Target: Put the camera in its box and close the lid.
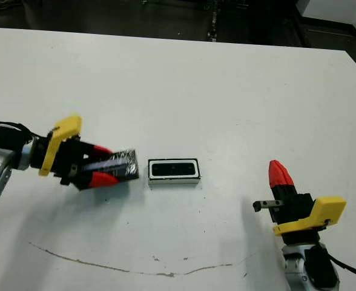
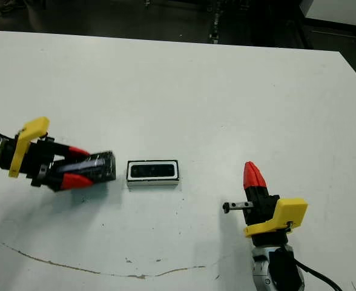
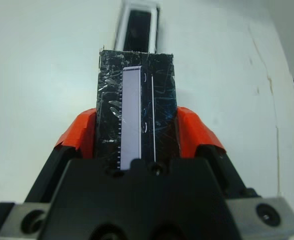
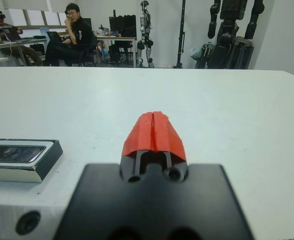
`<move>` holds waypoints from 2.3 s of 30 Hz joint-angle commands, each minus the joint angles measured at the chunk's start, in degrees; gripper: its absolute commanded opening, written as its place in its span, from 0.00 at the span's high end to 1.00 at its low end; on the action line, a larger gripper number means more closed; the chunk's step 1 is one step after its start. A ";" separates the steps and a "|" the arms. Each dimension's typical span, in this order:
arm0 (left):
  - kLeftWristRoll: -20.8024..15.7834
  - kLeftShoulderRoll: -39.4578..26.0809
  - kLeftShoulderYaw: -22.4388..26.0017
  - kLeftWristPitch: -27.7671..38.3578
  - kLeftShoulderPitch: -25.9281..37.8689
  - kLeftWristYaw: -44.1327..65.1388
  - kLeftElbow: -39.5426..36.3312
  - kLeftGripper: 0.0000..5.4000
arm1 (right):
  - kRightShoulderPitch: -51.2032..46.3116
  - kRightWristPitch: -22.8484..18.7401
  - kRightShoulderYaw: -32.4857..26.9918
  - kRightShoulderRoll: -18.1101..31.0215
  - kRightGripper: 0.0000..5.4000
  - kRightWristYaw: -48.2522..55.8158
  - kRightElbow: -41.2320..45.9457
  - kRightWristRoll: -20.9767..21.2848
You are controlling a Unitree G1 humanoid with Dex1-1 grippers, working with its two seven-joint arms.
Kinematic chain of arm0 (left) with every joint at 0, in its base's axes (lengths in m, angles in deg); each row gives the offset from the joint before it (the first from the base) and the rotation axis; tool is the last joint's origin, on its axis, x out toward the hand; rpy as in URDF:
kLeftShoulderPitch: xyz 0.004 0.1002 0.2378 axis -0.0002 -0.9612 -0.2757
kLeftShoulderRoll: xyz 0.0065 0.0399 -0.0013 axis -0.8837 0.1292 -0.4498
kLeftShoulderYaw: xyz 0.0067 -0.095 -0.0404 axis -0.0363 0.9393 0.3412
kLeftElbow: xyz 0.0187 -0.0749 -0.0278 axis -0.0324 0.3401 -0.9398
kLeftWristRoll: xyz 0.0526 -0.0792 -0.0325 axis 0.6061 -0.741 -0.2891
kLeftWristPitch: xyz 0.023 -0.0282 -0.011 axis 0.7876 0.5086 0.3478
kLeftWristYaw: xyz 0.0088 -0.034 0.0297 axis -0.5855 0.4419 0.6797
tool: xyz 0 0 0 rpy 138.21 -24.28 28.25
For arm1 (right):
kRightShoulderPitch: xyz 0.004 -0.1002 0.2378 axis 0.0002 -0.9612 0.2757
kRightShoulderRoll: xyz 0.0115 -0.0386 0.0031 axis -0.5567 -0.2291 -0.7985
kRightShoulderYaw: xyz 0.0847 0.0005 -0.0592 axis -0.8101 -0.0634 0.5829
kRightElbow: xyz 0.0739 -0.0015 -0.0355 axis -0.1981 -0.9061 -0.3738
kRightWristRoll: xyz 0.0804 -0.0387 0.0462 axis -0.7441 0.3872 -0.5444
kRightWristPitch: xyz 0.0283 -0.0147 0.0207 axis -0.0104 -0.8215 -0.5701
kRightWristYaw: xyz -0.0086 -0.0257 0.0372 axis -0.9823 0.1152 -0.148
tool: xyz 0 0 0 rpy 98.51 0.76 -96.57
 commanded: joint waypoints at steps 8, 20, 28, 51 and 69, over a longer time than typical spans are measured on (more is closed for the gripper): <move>1.81 8.55 -3.65 5.46 3.49 0.43 7.47 0.42 | 0.81 0.32 -0.10 0.42 1.00 0.18 -1.24 0.17; 3.94 15.73 -5.82 8.69 3.20 -1.49 12.26 0.42 | 0.88 0.11 -0.28 0.49 1.00 0.04 -0.82 0.04; 3.68 16.48 -5.73 8.18 2.67 -1.98 13.27 0.42 | 0.73 -0.15 -0.25 0.60 1.00 -0.02 -0.78 0.23; 4.03 16.63 -3.72 7.85 5.66 -4.08 13.52 0.42 | 0.67 0.14 -0.26 0.62 1.00 0.14 -1.27 0.03; 3.20 15.51 -0.27 10.44 9.61 -3.61 15.53 0.42 | 0.49 -0.46 -0.23 0.67 1.00 0.06 -1.01 -0.03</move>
